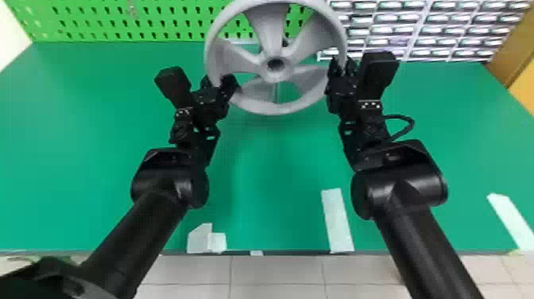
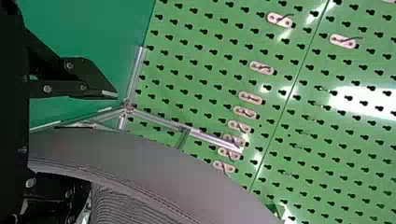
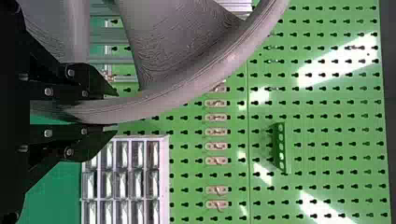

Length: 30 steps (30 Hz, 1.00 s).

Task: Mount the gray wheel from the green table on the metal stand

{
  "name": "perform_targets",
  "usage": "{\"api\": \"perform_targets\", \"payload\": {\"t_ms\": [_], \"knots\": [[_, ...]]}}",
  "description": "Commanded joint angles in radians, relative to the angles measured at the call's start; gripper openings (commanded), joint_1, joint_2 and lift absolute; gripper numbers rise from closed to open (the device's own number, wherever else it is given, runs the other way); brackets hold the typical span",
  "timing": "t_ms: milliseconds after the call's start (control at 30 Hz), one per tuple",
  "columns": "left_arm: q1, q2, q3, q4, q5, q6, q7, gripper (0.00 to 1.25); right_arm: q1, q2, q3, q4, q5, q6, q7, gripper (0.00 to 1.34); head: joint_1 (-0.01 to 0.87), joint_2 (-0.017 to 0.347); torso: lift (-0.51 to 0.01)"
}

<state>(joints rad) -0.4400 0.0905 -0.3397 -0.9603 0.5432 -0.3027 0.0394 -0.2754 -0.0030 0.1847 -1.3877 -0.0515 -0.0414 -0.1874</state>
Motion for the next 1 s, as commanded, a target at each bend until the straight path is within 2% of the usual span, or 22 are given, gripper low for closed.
{"api": "perform_targets", "payload": {"t_ms": [0,967], "knots": [[-0.008,-0.003,0.002,0.017,-0.006,-0.015,-0.001,0.34,-0.004,0.000,-0.002,0.009,0.002,0.000,-0.023,0.02,0.867,0.052,-0.100],[-0.036,-0.011,0.025,0.078,-0.045,-0.033,-0.003,0.34,-0.047,0.000,-0.007,0.093,0.021,-0.012,-0.024,0.02,0.867,0.052,-0.100]]}}
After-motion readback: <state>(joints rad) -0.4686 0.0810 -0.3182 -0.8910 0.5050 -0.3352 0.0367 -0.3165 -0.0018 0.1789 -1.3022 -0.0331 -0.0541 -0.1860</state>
